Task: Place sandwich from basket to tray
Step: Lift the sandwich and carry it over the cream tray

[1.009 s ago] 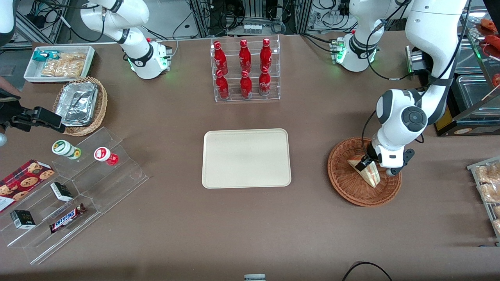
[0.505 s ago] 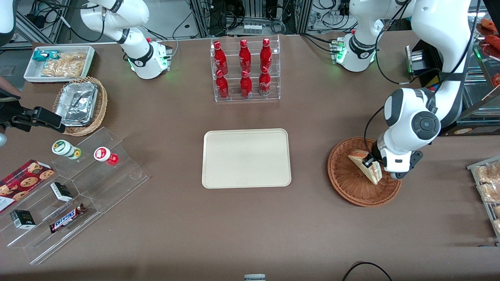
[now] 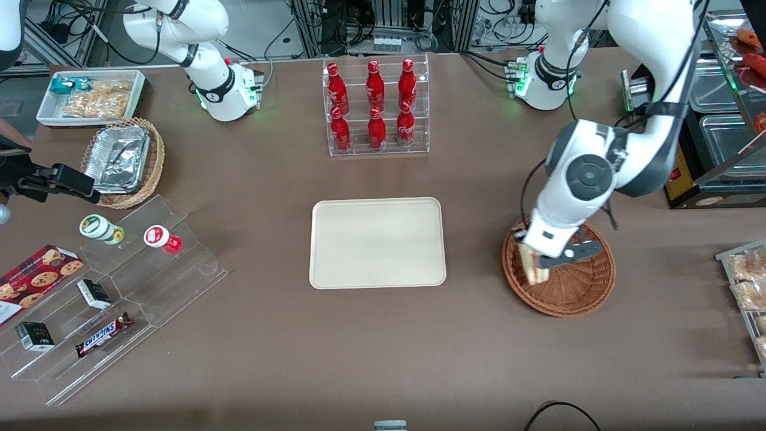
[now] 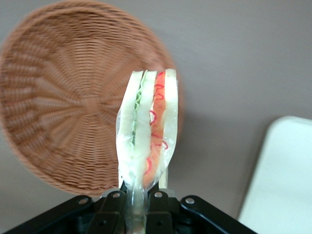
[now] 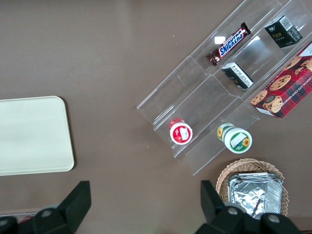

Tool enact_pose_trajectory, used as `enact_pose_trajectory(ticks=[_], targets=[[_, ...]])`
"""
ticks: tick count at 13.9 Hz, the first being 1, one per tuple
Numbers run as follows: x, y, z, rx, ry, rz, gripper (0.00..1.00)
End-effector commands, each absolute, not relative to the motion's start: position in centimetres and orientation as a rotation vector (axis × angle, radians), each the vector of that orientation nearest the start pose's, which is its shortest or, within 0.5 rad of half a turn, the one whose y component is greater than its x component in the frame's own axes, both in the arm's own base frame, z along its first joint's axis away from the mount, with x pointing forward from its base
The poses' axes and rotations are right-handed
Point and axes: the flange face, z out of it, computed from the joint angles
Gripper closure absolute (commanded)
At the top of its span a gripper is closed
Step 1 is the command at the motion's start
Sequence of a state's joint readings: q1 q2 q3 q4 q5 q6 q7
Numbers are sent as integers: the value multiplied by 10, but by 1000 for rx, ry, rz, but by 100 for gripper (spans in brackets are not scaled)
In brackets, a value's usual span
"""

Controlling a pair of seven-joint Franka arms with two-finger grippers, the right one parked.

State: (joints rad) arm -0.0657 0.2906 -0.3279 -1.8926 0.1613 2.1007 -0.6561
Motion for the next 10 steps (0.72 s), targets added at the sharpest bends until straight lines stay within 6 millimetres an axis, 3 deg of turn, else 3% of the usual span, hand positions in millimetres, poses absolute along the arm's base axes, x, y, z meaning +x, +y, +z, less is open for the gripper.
enact_pose_trajectory(ticks=[1,3,6,10], targets=[[582,-281,355,-3117,-163,61,98],[583,-323,351,-3150,-208,121,98],[555,-412,344,-3197,-177,149,98],[538,-477,329,-3214,-204,136,98]])
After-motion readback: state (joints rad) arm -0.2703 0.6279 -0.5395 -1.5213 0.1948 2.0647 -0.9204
